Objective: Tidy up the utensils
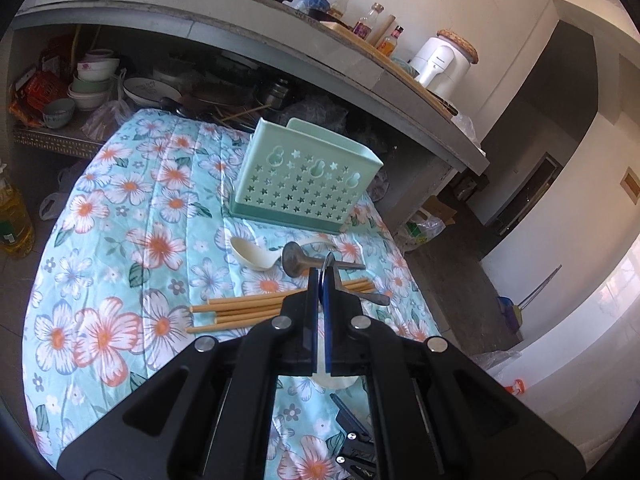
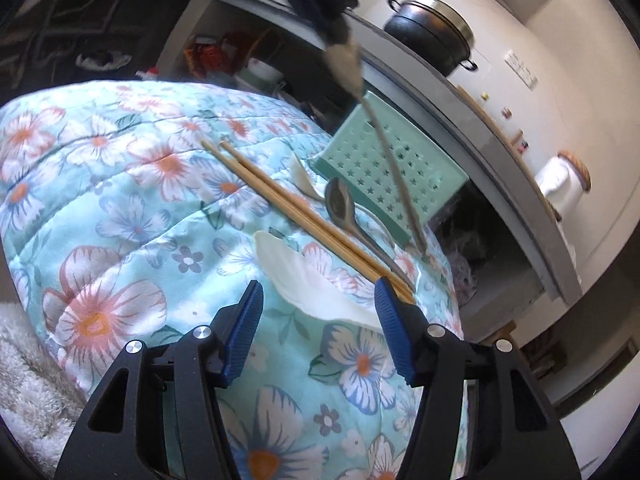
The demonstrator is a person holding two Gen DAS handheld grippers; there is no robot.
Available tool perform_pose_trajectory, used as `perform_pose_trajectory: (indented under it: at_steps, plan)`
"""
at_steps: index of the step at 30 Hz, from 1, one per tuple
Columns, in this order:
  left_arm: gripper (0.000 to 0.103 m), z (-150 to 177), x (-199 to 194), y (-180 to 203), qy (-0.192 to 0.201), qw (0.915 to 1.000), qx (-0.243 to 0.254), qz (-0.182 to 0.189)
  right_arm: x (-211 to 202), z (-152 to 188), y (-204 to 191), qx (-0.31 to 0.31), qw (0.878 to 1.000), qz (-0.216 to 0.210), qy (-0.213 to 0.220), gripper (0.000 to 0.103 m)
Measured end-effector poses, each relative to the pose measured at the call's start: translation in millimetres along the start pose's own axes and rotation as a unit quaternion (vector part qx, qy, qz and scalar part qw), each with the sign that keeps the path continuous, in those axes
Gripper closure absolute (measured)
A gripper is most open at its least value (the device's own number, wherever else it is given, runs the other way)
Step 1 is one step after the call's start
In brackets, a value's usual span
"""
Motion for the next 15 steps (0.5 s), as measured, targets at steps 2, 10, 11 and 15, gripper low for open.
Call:
perform_pose_trajectory:
  at_steps: [2, 10, 11, 15]
  plan:
    - [0.102, -4, -3, -2, 0.006, 1.0000, 0.002, -0.007, 1, -2, -4, -0.015, 1.000, 0.002, 0.004, 0.054]
    - [0.102, -26, -17, -12, 0.035, 0.9990, 0.005, -0.028, 12, -5, -23, -0.081, 0.997, 0.004, 0.005, 0.074]
    - [0.102, -28, -18, -13, 0.038, 0.9988, 0.006, -0.030, 12, -5, -24, -0.086, 0.996, 0.004, 0.004, 0.076]
    - [0.102, -36, -22, -17, 0.049, 0.9981, 0.007, -0.036, 14, -2, -24, -0.092, 0.996, 0.011, -0.004, 0.076]
Point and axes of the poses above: each gripper's, at about its wrist camera, not at the fingertips, and x roughly the way its jaws point, y to its right, z to its underside, the point moved 10 cm from there along x, roughly the way its jaws point, and after that the axes turned 12 degrees about x, right-handed, at the moved point
